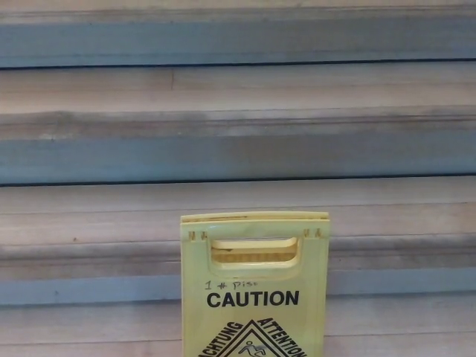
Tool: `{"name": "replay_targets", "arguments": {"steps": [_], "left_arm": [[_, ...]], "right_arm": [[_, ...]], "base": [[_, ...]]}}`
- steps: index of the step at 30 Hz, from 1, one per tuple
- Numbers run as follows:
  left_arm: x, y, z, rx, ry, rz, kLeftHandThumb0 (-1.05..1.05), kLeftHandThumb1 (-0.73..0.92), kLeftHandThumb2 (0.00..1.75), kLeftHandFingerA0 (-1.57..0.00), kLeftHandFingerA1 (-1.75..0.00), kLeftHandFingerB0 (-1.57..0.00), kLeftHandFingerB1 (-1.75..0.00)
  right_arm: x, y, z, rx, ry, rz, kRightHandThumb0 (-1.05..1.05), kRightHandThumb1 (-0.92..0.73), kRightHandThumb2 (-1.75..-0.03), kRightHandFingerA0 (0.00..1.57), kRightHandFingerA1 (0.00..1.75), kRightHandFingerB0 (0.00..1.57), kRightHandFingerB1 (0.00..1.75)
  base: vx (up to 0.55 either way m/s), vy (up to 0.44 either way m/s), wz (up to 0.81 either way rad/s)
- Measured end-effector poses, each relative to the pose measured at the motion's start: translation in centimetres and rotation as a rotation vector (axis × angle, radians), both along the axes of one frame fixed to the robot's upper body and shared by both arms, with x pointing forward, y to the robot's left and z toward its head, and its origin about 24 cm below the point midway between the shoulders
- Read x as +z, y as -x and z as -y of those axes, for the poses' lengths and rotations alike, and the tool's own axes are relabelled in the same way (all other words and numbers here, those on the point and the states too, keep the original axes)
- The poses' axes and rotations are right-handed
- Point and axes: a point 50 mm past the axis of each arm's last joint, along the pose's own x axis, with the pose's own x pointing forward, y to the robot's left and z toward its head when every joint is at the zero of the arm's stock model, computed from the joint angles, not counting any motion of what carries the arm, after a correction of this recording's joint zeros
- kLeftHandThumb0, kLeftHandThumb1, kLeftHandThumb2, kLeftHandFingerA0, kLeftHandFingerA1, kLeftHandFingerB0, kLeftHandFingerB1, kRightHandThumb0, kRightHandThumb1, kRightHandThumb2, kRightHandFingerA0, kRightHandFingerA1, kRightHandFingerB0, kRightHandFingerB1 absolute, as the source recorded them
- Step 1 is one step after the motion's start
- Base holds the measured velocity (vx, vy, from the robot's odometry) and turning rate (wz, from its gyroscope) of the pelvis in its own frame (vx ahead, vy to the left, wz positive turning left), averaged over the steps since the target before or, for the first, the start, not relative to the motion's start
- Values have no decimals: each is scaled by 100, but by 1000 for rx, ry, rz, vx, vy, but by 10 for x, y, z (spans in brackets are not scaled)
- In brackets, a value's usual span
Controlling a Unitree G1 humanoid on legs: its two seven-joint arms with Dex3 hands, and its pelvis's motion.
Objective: The robot uses its right hand to pick up a caution sign board kept on the stair and turn around and walk towards a pillar and place the sign against it
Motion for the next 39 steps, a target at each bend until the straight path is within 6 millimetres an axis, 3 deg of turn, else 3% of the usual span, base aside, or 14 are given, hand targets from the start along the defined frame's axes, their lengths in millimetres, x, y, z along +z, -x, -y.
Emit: {"name": "replay_targets", "arguments": {"steps": [1, 10, 12, 16, 17, 18, 22, 23, 24, 27, 29, 30, 31, 39], "left_arm": [[1, 0, -1, 0, -5, 7, -11, 21, 104, -112, -75, -104, -66], [14, -30, -22, -41, -96, 138, -27, 23, 99, -110, -84, -102, -70], [16, -33, -25, -39, -106, 157, -52, 45, 60, -100, -88, -92, -65], [20, -48, -37, -19, -124, 210, -51, 47, 60, -93, -83, -85, -61], [22, -56, -42, -12, -127, 235, -54, 33, 90, -88, -88, -85, -74], [24, -62, -46, -10, -130, 255, -57, 44, 64, -89, -86, -87, -65], [38, -86, -56, -43, -156, 368, -58, 42, 62, -98, -82, -93, -65], [40, -89, -56, -52, -159, 383, -63, 45, 58, -98, -85, -95, -65], [43, -93, -56, -67, -164, 405, -65, 33, 88, -92, -88, -87, -73], [51, -106, -55, -105, -175, 462, -65, 34, 89, -91, -86, -86, -72], [53, -109, -54, -114, -173, 472, -65, 34, 89, -91, -86, -86, -72], [53, -110, -53, -116, -173, 473, -59, 45, 60, -98, -84, -94, -64], [53, -110, -53, -116, -172, 472, -60, 35, 92, -93, -88, -88, -76], [53, -105, -55, -99, -173, 462, -52, 40, 71, -96, -86, -95, -70]], "right_arm": [[1, 0, 1, 3, 6, 11, -25, -66, -59, 62, 45, 42, 37], [41, -74, 31, 42, 117, 313, -45, -62, -58, 39, 52, 31, 39], [47, -84, 30, 59, 115, 349, -51, -62, -59, 24, 48, 23, 36], [60, -102, 29, 92, 109, 405, -59, -62, -59, 22, 52, 21, 37], [66, -108, 28, 104, 109, 426, -61, -63, -59, 21, 51, 21, 37], [70, -112, 28, 113, 108, 441, -63, -47, -86, 18, 56, 14, 48], [81, -123, 27, 145, 103, 466, -61, -46, -82, 17, 52, 15, 45], [82, -124, 25, 153, 100, 468, -57, -60, -59, 21, 44, 21, 31], [82, -126, 23, 166, 94, 466, -57, -60, -59, 18, 42, 18, 30], [85, -132, 14, 209, 73, 467, -58, -60, -60, 15, 37, 14, 27], [88, -136, 11, 224, 65, 469, -58, -60, -60, 15, 37, 14, 27], [89, -137, 10, 228, 63, 469, -36, -40, -97, 0, 49, 0, 49], [90, -139, 9, 233, 60, 468, -36, -40, -97, 0, 50, 0, 49], [115, -178, -8, 337, 51, 550, -73, -44, -84, 4, 46, 0, 27]], "base": [[0, 0, 0], [-1, 0, 1], [0, 0, 0], [0, 0, 0], [0, 0, 0], [0, 0, 0], [0, 0, 0], [0, 0, 0], [0, 0, 0], [0, 0, 0], [0, 0, 0], [0, 0, 0], [0, 0, 0], [0, 0, 0]]}}
